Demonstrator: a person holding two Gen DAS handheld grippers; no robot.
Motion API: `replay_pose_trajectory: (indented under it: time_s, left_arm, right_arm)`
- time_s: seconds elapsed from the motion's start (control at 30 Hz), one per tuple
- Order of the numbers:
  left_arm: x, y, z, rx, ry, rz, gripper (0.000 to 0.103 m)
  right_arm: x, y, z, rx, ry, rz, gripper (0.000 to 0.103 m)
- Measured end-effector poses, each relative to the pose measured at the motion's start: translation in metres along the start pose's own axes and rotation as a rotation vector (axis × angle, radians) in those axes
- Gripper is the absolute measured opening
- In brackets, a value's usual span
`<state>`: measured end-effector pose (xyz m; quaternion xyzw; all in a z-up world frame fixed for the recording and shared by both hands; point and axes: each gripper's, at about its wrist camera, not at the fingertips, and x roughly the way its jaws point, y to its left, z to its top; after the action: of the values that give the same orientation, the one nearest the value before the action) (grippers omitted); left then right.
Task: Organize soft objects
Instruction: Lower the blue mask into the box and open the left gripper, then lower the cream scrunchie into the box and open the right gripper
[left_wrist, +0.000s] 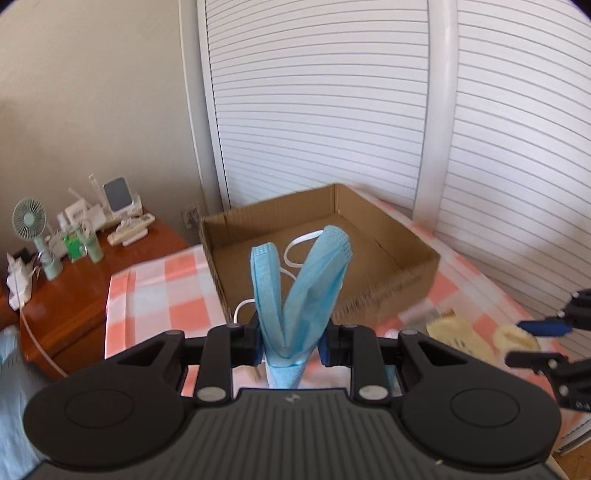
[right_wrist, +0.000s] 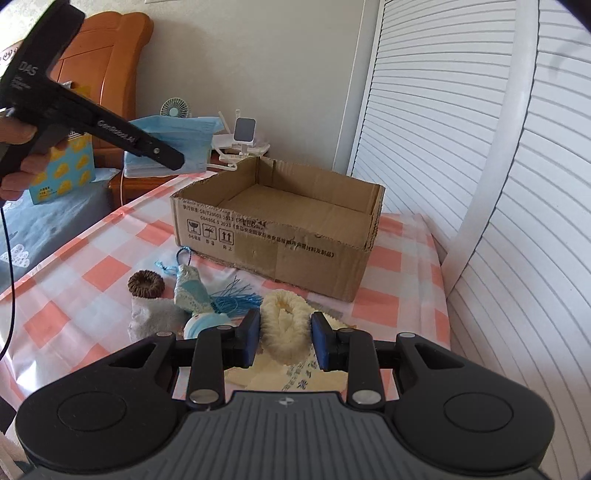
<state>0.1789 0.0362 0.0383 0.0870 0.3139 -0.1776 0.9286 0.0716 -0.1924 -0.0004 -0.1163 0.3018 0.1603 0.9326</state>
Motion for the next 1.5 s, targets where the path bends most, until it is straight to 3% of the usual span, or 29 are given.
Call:
replay_pose_trajectory:
  time_s: [0.27,0.33,0.37,0.4,0.47,0.57,0.7,0.9,1.23,1.5]
  left_arm:
    - [0.079,0.010,0.052,-0.004,0.027,0.017,0.026]
    - [0.099,0.013,0.060,-0.006,0.046,0.010,0.033]
    - [0.108,0.013,0.063,0.001,0.052,0.014,0.045]
    - [0.115,0.014,0.064,0.002,0.051,0.027,0.065]
    - [0.127,0.016,0.066,0.006,0.037,0.074,0.080]
    - [0.134,0.021,0.066,-0.009,0.034,0.078,0.081]
    - [0.119,0.023,0.062,-0.018,0.020,0.075,0.093]
    - [0.073,0.015,0.043,0.032,0.042,0.079,0.099]
    - [-0.010,-0.016,-0.029,-0.014,0.017,0.068,0.102]
    - [-0.036,-0.019,-0.057,-0.096,0.004,0.126,0.102]
  right_arm:
    - [0.015,-0.018,0.021,0.012,-0.025,-0.031,0.034]
    - [0.018,-0.021,0.024,0.017,-0.025,-0.035,0.034]
    - [0.020,-0.023,0.025,0.019,-0.025,-0.040,0.034]
    - [0.022,-0.025,0.025,0.023,-0.024,-0.042,0.034]
    - [0.026,-0.027,0.026,0.036,-0.020,-0.044,0.034]
    - [0.028,-0.029,0.026,0.043,-0.013,-0.048,0.034]
    - [0.029,-0.026,0.027,0.036,-0.005,-0.050,0.034]
    - [0.024,-0.019,0.036,0.015,-0.019,-0.043,0.034]
    - [0.038,-0.019,0.066,0.031,-0.034,-0.026,0.034]
    - [0.078,-0.034,0.100,0.062,-0.018,-0.027,0.035]
